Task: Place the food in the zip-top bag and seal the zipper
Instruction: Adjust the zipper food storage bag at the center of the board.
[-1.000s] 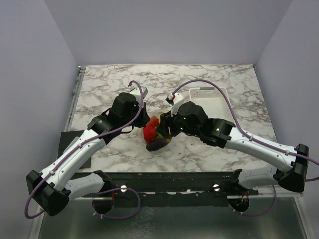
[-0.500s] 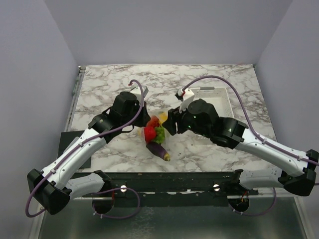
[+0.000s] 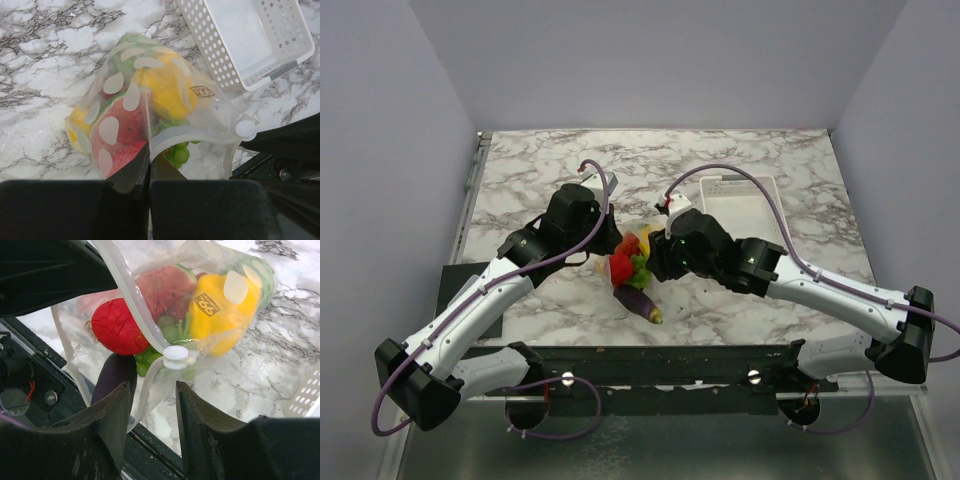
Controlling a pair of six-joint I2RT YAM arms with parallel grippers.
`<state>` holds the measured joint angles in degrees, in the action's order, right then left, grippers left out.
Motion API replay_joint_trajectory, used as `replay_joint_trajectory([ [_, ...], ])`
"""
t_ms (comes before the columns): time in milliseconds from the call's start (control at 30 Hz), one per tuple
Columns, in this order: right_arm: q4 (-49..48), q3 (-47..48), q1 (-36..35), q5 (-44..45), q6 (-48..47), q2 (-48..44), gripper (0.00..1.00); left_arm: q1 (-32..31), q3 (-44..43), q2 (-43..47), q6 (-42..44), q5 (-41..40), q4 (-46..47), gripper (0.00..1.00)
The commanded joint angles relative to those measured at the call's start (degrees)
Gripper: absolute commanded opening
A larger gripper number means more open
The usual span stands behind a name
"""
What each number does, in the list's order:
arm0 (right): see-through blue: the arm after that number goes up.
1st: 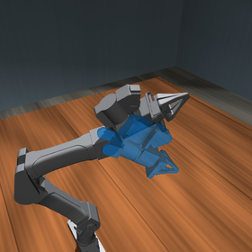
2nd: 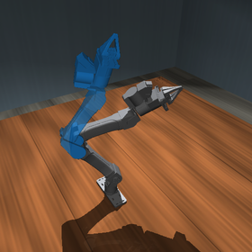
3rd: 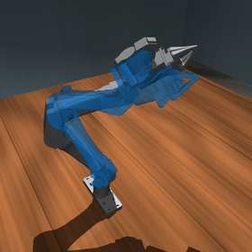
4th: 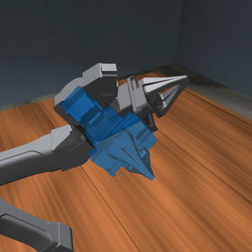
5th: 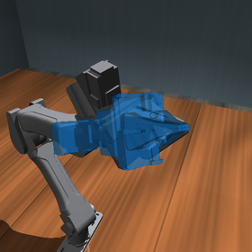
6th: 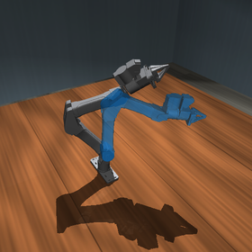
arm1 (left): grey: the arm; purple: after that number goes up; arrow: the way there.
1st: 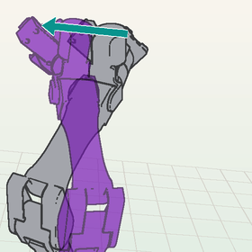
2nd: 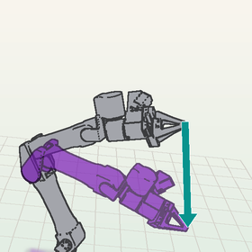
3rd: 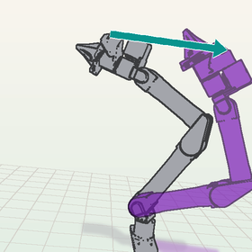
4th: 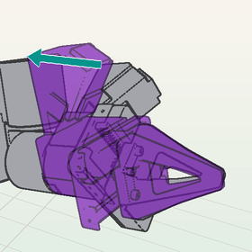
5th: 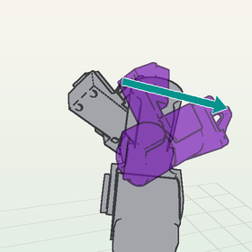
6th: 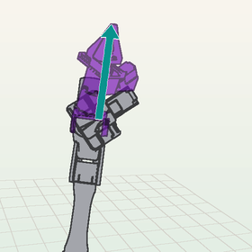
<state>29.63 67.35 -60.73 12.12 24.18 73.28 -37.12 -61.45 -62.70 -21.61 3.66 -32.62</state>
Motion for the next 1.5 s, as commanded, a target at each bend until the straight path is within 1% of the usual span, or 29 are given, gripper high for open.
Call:
replay_joint_trajectory([
  [0, -1.78, -0.04, 0.09, -1.25, 1.52, 2.74, 0.46, 0.03, -2.27, 0.16, -0.45, 1.33, 0.89, 0.0],
  [100, -1.6, 0.18, 0.08, 0.56, 1.63, 4.4, 0.45, 0.06, -2.27, 0.21, -0.5, 1.39, 0.68, 0.0],
  [200, -0.27, 1.19, 0.08, 3.53, 1.62, 5.81, 0.41, 0.04, -2.26, 0.36, -0.44, 1.62, 0.18, 0.0],
  [300, 1.12, 1.83, 0.08, 6.44, 1.31, 6.55, 0.29, 0.03, -2.31, 0.68, -0.31, 1.59, -0.68, 0.0],
  [367, 2.37, 2.3, 0.08, 8.14, 1.19, 6.63, 0.16, 0.08, -2.43, 1.01, -0.27, 1.61, -1.27, 0.0],
  [467, 3.61, 3.05, 0.08, 9.44, 0.47, 5.88, 0.02, 0.04, -3.05, 1.52, 0.08, 1.48, -2.54, 0.0],
  [633, 5.33, 5.43, 0.06, 9.52, -1.43, 3.09, 0.01, 0.03, -4.79, 1.7, 1.08, 2.17, -5.64, 0.0],
  [767, 10.06, 9.94, 0.08, 9.13, -3.07, 2.28, 0.01, 0.08, -7.28, 1.89, 2.37, 4.33, -9.41, 0.0],
  [900, 14.3, 14.21, 0.08, 6.08, -4.92, 1.9, 0.01, 0.09, -9.43, 3.11, 3.18, 6.76, -13.0, 0.0],
  [1100, 20.62, 20.96, 0.13, -1.72, -7.33, 3.37, 0.01, 0.08, -9.57, 4.8, 2.58, 14.46, -15.64, 0.0],
  [1200, 22.81, 23.02, 0.69, -4.96, -8.33, 4.51, 0.01, 0.08, -9.52, 5.34, 1.8, 16.42, -16.07, 0.0],
  [1333, 22.69, 22.75, 4.34, -9.69, -9.55, 6.42, 0.01, 0.04, -8.64, 4.99, 1.01, 17.57, -15.71, 0.0],
  [1467, 19.79, 21.36, 10.12, -17.91, -10.91, 9.19, 0.01, 0.1, -6.41, 3.81, -0.72, 17.39, -12.46, 0.0],
])
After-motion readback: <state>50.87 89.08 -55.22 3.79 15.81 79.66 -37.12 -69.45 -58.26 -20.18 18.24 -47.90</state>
